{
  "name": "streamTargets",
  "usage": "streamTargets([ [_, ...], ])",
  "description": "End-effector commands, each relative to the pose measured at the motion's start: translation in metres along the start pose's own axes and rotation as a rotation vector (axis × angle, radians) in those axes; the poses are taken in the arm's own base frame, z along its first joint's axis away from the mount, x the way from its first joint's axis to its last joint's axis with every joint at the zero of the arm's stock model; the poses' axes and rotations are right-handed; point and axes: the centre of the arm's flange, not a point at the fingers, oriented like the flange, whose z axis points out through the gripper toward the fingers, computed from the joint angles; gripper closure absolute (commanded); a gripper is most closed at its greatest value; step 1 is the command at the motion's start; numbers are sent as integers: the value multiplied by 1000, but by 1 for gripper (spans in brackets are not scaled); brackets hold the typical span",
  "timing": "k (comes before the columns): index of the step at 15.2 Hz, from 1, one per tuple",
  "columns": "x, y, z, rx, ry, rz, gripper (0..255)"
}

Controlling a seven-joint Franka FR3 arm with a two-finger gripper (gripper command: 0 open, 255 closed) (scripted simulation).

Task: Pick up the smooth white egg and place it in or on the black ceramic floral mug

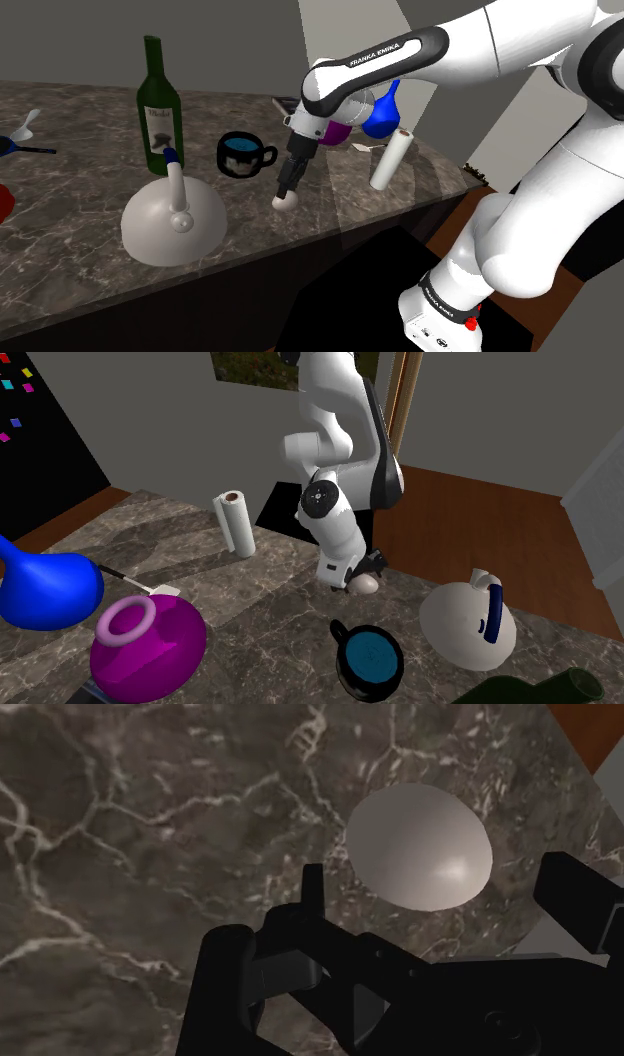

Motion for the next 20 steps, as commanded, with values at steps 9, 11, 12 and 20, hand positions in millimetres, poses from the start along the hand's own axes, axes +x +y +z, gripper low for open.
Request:
streamTargets([
  [9, 1, 0, 24, 1, 0, -1, 0],
  [11, 1, 0, 24, 1, 0, -1, 0],
  [12, 1, 0, 24, 1, 0, -1, 255],
  [20, 1, 0, 24, 1, 0, -1, 255],
])
